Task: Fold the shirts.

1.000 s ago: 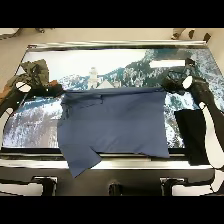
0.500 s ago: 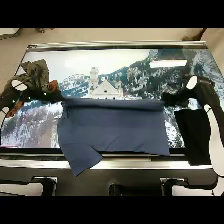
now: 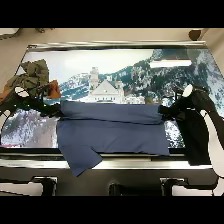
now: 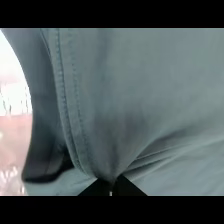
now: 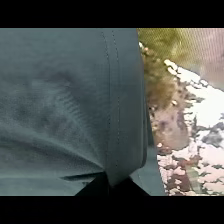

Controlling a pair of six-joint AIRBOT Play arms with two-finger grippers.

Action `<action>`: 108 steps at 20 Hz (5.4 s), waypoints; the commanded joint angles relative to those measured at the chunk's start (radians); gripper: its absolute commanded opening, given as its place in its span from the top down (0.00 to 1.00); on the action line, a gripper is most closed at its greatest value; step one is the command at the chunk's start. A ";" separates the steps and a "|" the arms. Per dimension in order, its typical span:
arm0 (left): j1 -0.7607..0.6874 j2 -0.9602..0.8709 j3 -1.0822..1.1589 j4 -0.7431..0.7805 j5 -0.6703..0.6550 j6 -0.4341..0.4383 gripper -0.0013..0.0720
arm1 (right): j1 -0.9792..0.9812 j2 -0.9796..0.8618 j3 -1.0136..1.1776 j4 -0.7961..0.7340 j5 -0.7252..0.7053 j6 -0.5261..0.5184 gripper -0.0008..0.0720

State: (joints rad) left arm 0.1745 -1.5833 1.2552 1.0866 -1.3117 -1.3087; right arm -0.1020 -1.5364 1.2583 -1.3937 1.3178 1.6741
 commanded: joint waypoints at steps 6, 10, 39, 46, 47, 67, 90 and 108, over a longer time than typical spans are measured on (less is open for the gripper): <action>0.016 0.004 -0.005 0.006 -0.089 -0.054 0.34 | -0.002 -0.014 0.019 0.013 0.048 0.003 0.41; 0.097 0.080 -0.010 0.006 -0.225 -0.060 0.34 | -0.039 0.032 0.071 0.067 0.206 -0.077 0.29; 0.154 0.487 -0.931 -0.129 0.085 0.000 0.61 | -0.188 0.287 -0.426 0.077 0.103 -0.100 0.21; 0.154 0.487 -0.930 -0.130 0.094 0.001 0.94 | -0.188 0.295 -0.543 0.002 0.063 -0.115 0.20; 0.154 0.487 -0.930 -0.130 0.094 0.001 0.94 | -0.188 0.295 -0.555 0.026 0.044 -0.116 0.20; 0.128 0.579 -0.488 -0.130 0.027 -0.001 0.95 | -0.187 0.370 -0.346 0.136 -0.133 -0.095 0.94; 0.003 -0.181 0.174 -0.149 -0.032 -0.098 0.24 | -0.096 -0.074 -0.005 0.212 -0.278 0.004 0.26; -0.259 0.078 0.171 -0.149 0.038 -0.090 0.91 | -0.143 -0.142 0.046 0.559 -0.113 -0.193 0.94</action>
State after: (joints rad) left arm 0.0116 -1.5059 1.4456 0.9382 -1.3457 -1.4029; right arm -0.2550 -1.7283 1.2984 -0.9253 1.2110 1.5497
